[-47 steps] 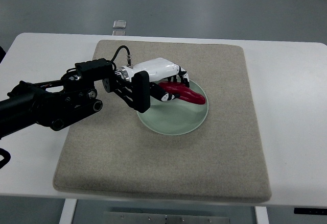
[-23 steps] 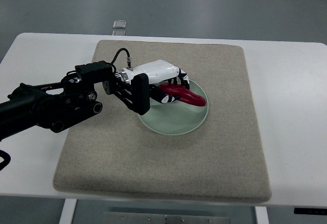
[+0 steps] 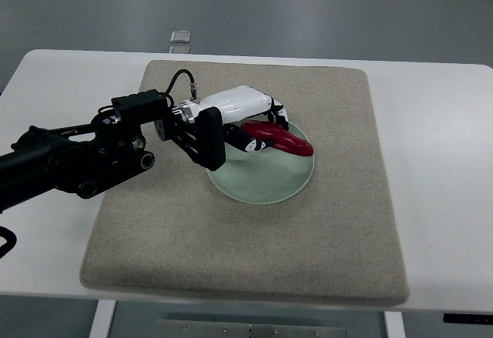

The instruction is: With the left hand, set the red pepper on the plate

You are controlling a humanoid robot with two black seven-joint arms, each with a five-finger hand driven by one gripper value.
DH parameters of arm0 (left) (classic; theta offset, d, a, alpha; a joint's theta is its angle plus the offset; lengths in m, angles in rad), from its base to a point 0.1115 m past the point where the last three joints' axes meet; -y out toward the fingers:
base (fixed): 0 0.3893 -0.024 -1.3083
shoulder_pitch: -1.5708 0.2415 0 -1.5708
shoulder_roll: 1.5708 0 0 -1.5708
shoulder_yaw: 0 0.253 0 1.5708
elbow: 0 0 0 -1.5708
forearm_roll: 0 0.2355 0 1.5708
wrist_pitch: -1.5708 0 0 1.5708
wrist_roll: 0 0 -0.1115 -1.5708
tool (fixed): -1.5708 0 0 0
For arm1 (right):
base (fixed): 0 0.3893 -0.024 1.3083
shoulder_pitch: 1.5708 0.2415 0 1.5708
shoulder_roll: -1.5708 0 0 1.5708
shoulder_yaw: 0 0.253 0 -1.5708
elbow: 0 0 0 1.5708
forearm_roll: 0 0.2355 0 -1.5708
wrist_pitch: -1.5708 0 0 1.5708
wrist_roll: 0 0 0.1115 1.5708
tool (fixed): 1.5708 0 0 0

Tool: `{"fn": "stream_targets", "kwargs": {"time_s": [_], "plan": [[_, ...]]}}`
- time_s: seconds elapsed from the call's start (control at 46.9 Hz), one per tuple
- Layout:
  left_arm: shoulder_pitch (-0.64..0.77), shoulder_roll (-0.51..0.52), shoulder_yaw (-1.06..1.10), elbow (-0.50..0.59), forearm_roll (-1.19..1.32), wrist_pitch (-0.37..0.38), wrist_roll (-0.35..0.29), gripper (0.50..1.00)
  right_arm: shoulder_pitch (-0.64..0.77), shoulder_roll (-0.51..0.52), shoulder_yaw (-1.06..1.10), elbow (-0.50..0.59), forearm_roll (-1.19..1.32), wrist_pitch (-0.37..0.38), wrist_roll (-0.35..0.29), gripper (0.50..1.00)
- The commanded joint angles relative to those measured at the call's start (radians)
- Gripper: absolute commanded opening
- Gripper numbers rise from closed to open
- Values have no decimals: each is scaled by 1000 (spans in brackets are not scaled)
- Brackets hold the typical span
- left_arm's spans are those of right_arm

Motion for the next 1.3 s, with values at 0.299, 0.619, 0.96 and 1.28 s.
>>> {"fn": "stream_targets", "kwargs": {"time_s": [0.299,0.619,0.96,1.28], "plan": [[1,-1,-6,0,-8,46,0,900,-1,0,0,-1,0,0,0,932],[2,-3,-43,0,-359,134,-14,973,-1,0,0,-1,0,0,0,932],[53,-21,-159,81,-873,134,-26,975,1,0,0,-1,0,0,0,932],[122,-41,-330,127,-1254,134,-29,964,1,0,0,-1,0,0,0,932]]}}
